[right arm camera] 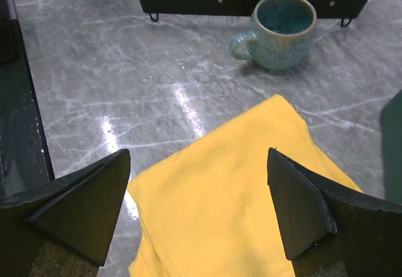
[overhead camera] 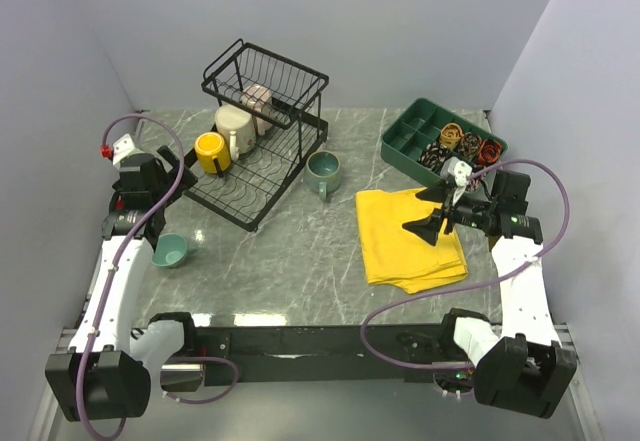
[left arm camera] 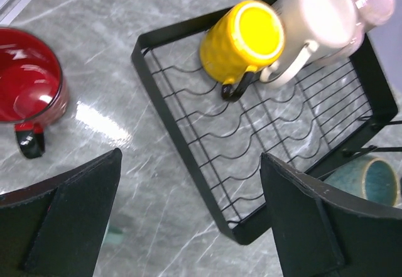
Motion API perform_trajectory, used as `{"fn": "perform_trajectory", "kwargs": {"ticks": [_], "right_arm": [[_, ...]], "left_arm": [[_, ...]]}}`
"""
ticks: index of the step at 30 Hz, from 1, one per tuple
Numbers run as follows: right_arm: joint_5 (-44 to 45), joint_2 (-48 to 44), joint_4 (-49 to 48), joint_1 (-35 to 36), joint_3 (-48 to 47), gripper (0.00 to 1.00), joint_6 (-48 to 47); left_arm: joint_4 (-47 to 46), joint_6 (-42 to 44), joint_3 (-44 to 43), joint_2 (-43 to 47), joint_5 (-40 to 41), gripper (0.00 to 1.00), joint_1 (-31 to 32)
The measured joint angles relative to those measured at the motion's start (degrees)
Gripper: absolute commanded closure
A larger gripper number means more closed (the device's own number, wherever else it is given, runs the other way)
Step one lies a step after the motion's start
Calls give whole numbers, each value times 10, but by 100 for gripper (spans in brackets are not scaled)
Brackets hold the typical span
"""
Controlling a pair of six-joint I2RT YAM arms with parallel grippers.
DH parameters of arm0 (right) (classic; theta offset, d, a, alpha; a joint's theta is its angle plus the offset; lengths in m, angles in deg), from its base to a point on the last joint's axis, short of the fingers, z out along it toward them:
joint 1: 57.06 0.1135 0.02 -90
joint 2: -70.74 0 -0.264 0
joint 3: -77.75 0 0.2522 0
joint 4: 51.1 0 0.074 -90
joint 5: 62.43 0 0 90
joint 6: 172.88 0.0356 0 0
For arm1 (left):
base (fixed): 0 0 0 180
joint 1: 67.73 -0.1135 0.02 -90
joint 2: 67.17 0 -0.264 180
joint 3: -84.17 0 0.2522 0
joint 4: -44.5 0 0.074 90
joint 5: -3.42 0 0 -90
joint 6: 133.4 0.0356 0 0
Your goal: Load the cups into the dish rack
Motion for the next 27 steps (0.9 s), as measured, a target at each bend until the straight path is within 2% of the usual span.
{"fn": "perform_trajectory", "kwargs": {"ticks": [10, 17, 21, 27], "right_arm": [[57, 47, 15, 0, -42, 5, 20], [83, 69, 34, 2, -61, 4, 28], [96, 69, 34, 3, -59, 3, 35], [99, 68, 26, 3, -46, 3, 43]], "left_arm": [[28, -7, -17, -19, 68, 4, -4], [66, -36, -150, -200, 148, 4, -30], [95, -51, -190, -291, 174, 2, -52], [136, -66, -193, -317, 177, 3, -80]]}}
